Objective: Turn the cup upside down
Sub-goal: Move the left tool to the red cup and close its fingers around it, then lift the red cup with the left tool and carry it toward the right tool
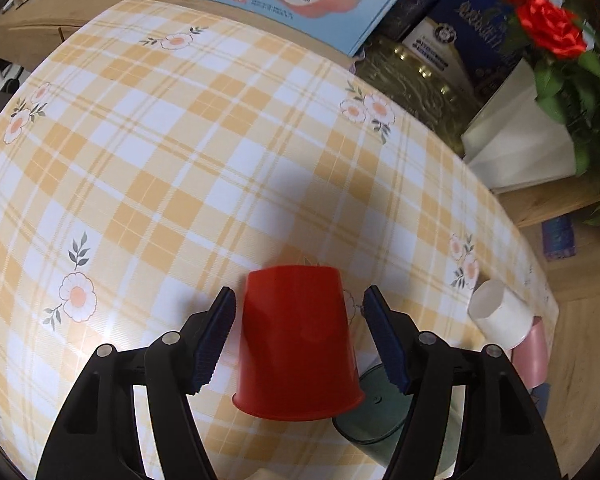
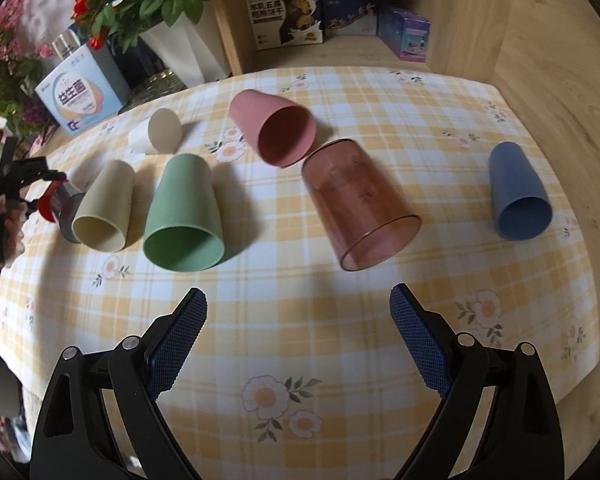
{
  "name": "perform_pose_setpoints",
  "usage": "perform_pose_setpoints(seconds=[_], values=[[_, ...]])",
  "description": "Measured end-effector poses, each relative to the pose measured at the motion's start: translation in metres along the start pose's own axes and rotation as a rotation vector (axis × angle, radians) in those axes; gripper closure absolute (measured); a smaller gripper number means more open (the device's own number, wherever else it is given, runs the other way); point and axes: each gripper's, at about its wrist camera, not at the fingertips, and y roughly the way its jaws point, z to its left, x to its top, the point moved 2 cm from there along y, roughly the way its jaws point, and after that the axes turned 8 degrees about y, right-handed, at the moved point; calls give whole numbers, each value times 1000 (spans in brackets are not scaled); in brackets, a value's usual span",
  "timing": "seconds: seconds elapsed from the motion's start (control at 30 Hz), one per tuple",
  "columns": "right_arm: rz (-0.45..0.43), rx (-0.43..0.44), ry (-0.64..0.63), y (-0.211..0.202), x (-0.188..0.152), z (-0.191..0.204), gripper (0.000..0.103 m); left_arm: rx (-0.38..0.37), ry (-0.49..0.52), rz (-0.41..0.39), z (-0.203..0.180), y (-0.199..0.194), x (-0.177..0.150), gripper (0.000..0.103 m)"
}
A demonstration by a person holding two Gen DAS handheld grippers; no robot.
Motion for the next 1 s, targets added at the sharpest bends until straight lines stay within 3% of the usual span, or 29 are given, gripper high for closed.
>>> perform_pose_setpoints(seconds=[0.1,0.27,0.53,0.77,0.9,1.0], values=[[-1,13,0,-2,-2,1,13,7,18,24,-3,3,-4,49],[-8,25,19,-9,-7,-1,13,3,27,8,-4,-10,-8,50],[-51,58,40,-27,-11,-5,13,-3,0,-29,15,-64,-37,50],[-72,85,46,-38,-20,-8,13,-30,38,-37,-2,-101,-117,50],[-72,71,46,-36,-24,-17,13,-102,61,0,-38,-94,-181,50],[-64,63,43,-33,-27,-24,13,-145,84,21,-68,-84,-212,50]])
